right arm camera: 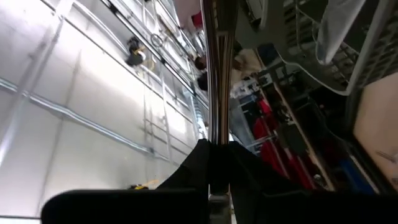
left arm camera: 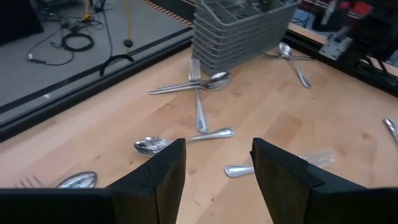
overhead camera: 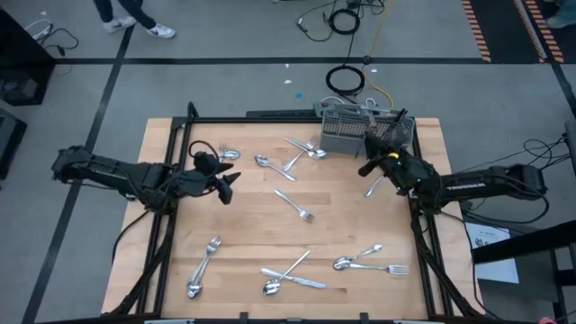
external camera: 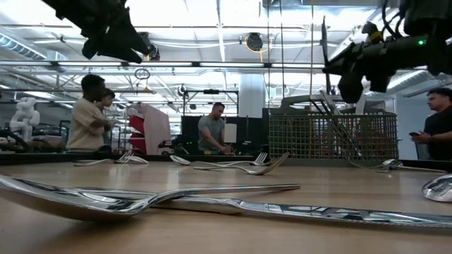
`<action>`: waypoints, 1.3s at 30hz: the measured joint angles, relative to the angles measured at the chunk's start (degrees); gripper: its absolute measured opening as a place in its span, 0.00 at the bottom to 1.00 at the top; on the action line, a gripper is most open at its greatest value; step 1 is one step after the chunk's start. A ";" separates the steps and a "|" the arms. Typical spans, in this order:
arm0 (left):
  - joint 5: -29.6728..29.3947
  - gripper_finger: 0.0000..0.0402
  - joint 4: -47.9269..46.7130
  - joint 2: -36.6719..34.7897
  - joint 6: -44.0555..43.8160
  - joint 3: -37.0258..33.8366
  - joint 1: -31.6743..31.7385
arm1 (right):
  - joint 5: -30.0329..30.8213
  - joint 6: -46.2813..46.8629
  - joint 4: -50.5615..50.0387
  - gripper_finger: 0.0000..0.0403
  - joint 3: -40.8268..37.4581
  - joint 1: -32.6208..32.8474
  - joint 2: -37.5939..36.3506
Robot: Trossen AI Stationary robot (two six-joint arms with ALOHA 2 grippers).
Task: Sort silverware
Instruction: Put the silver table knife into the gray utensil holder
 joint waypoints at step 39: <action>1.90 0.48 7.81 0.13 -10.56 0.00 13.19 | 23.87 19.96 -1.47 0.11 -5.38 -3.68 -3.42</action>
